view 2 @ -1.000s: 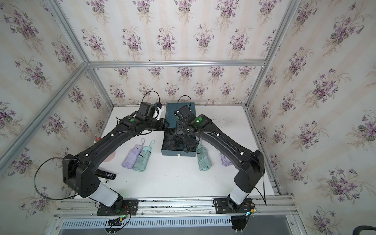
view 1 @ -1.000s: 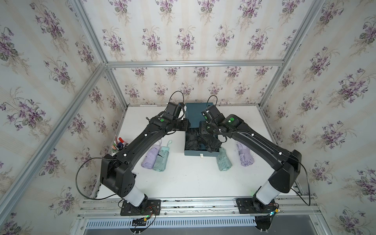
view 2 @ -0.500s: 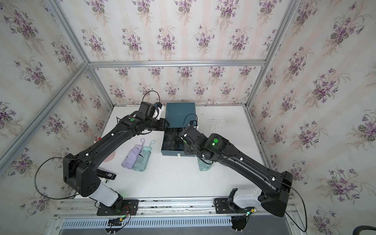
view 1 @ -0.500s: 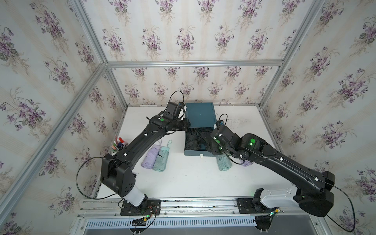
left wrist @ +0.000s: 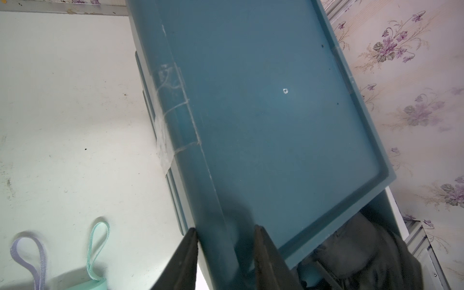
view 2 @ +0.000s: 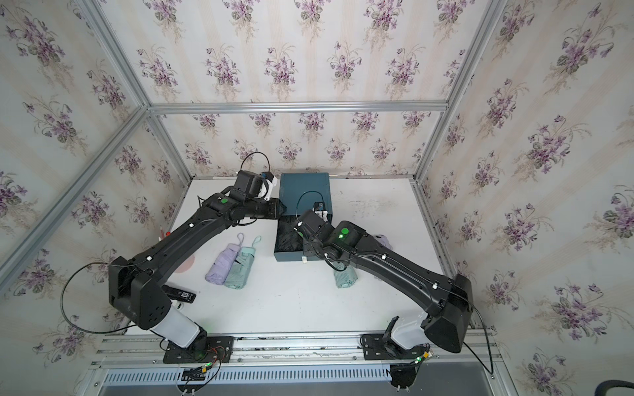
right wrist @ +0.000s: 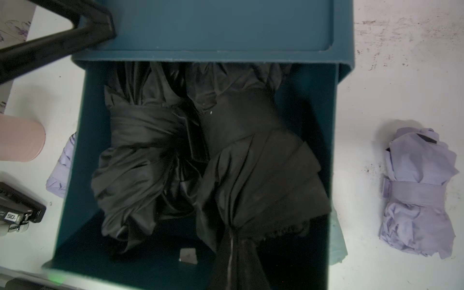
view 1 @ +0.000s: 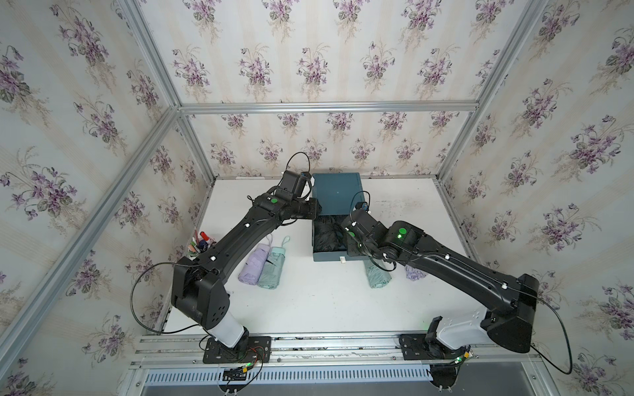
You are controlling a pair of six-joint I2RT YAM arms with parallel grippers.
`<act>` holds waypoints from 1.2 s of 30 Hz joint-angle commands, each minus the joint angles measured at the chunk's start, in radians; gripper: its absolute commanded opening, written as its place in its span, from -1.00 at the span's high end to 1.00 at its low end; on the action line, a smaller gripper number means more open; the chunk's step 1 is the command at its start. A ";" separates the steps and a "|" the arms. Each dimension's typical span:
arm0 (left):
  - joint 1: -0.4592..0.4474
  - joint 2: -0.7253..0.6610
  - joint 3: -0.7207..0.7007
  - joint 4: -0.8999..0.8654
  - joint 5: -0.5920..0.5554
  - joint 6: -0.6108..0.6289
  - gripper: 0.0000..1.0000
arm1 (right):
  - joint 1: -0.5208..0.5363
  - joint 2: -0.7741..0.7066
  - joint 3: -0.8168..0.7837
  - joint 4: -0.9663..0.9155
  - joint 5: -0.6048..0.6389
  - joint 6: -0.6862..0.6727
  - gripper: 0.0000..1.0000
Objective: Place the umbrella in the drawer by color
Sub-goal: Place the umbrella in the drawer, then close the drawer in the storage box.
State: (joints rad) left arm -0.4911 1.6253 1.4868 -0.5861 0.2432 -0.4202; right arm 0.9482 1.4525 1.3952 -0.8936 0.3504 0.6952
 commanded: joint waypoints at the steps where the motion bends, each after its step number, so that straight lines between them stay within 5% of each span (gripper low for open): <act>1: -0.004 0.022 -0.011 -0.147 0.048 0.014 0.27 | -0.014 0.036 0.014 0.128 0.026 -0.029 0.87; 5: -0.004 0.010 -0.022 -0.141 0.047 0.009 0.27 | -0.032 0.070 0.042 0.153 0.041 -0.042 0.81; 11: -0.004 -0.014 -0.027 -0.138 0.048 -0.005 0.06 | -0.013 -0.016 0.023 0.162 0.042 -0.068 0.19; 16: 0.002 -0.022 -0.002 -0.148 0.025 -0.012 -0.09 | 0.035 -0.150 -0.008 0.129 0.086 -0.049 -0.07; 26: 0.023 -0.053 0.033 -0.150 0.010 -0.031 -0.37 | 0.100 -0.385 -0.116 0.080 0.094 0.035 -0.17; 36: 0.060 0.013 0.066 -0.129 0.044 -0.010 -0.47 | 0.226 -0.381 -0.363 0.245 0.109 0.111 -0.16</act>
State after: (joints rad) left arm -0.4351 1.6085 1.5379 -0.7296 0.2520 -0.4454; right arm 1.1709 1.0546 1.0691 -0.7555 0.4541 0.7895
